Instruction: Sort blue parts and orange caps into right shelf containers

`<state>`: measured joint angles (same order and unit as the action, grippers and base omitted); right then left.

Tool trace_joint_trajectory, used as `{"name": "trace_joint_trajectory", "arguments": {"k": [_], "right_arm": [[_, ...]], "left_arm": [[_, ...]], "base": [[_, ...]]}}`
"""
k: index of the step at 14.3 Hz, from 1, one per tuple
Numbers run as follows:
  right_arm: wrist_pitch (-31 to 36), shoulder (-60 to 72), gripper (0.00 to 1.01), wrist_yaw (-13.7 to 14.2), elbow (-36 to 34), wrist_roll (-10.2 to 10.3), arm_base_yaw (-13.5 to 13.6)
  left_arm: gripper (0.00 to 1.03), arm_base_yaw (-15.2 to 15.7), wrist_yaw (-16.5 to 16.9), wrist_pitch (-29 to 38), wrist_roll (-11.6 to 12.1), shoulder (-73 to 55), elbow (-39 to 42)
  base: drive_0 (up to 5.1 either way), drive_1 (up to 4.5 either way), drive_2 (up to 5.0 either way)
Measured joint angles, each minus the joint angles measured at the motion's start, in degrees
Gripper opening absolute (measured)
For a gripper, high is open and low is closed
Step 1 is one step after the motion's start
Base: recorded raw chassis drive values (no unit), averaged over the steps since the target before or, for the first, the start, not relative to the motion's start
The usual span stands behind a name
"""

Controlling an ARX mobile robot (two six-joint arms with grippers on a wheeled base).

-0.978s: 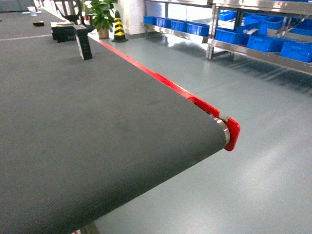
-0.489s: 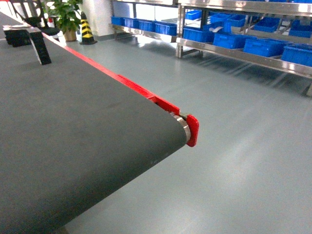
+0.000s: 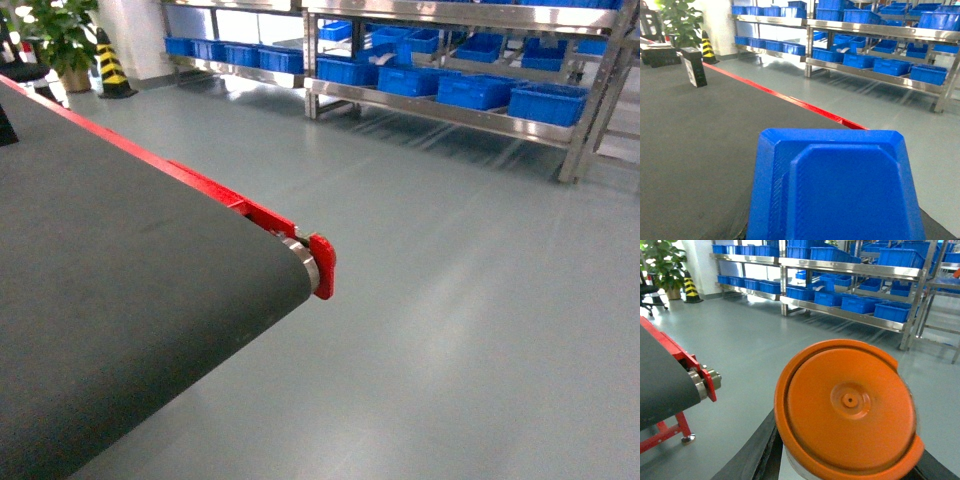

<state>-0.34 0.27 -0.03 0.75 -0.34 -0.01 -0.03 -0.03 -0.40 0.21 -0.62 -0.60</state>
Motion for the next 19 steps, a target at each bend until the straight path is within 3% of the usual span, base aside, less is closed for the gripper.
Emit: {"name": "trace_joint_trajectory", "arguments": {"k": [19], "right_arm": [[-0.02, 0.02, 0.44, 0.0, 0.0, 0.0, 0.0]], "left_arm": [[0.43, 0.0, 0.0, 0.0, 0.0, 0.0, 0.0]], "base": [[-1.6, -1.63, -1.6]]}}
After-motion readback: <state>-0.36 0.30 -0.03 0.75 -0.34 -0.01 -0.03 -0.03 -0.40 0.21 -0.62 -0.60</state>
